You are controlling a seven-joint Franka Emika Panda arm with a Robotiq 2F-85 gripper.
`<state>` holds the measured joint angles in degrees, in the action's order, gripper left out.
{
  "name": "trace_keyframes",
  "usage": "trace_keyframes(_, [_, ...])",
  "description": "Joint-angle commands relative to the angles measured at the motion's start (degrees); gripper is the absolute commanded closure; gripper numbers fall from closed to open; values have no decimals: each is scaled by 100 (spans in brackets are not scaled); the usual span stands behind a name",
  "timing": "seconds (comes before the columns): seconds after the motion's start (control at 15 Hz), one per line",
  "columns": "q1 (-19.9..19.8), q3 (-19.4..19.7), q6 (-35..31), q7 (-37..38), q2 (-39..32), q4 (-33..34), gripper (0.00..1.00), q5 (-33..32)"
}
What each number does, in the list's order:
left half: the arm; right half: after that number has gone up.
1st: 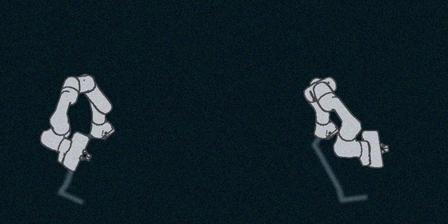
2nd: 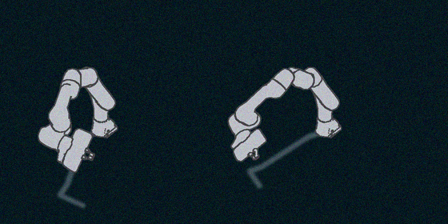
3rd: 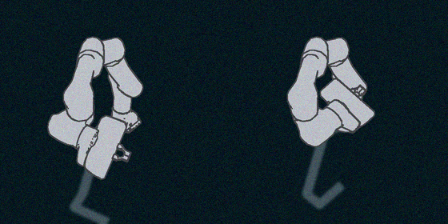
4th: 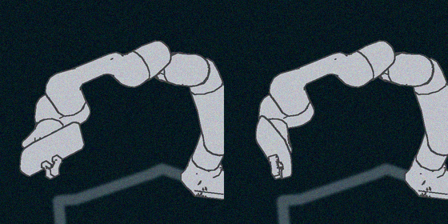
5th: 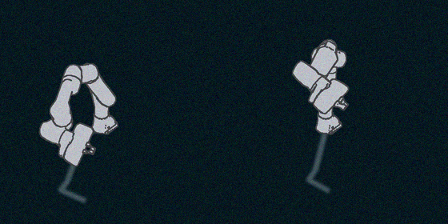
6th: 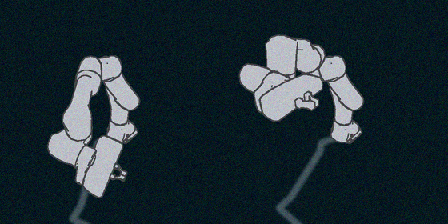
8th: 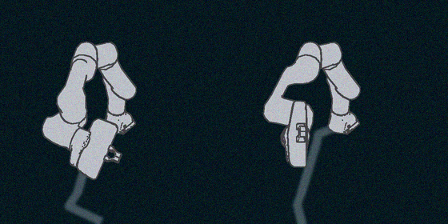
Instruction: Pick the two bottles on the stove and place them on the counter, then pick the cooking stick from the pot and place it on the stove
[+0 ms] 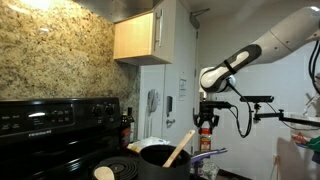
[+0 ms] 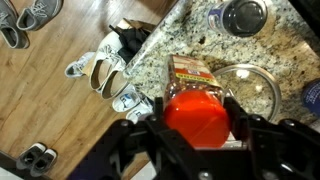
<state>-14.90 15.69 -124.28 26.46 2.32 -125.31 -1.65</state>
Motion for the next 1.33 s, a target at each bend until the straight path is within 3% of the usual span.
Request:
trace_keyframes(0.0, [-17, -25, -466, -18, -20, -262, 64, 438])
trace_keyframes(0.53, [7, -52, -889, 27, -31, -707, 64, 1011])
trace_keyframes(1.0, [38, -108, -865, 187, -48, -729, 64, 822])
trace_keyframes(1.07, [40, -125, -911, 300, -51, -728, 14, 719])
trace_keyframes(1.27, [43, -165, -931, 462, -58, -714, 3, 586])
